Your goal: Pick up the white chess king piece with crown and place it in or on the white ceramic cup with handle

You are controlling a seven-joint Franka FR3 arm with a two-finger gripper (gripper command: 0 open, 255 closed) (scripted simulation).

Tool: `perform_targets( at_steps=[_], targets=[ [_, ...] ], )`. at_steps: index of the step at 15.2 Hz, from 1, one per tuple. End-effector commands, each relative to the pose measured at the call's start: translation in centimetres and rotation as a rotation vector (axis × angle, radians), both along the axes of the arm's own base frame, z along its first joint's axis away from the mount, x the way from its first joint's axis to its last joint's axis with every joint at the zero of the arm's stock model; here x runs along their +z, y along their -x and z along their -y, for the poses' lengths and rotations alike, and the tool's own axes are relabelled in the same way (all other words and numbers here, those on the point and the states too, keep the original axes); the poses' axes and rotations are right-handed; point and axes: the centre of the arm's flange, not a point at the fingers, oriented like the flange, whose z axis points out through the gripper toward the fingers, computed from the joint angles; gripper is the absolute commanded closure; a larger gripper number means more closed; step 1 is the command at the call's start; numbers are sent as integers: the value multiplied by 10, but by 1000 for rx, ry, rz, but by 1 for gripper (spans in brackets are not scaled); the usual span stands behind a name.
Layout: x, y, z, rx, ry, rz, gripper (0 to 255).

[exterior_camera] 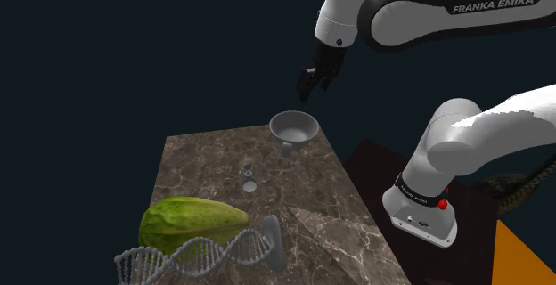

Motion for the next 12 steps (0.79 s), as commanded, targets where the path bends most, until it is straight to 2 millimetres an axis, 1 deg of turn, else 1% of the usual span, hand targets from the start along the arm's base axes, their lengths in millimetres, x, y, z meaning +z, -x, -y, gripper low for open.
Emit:
perform_targets(
  at_steps=[1,12],
  targets=[
    [-18,-1,-19,12,0,18,0],
    [-112,-10,-128,77,3,103,0]
  ],
)
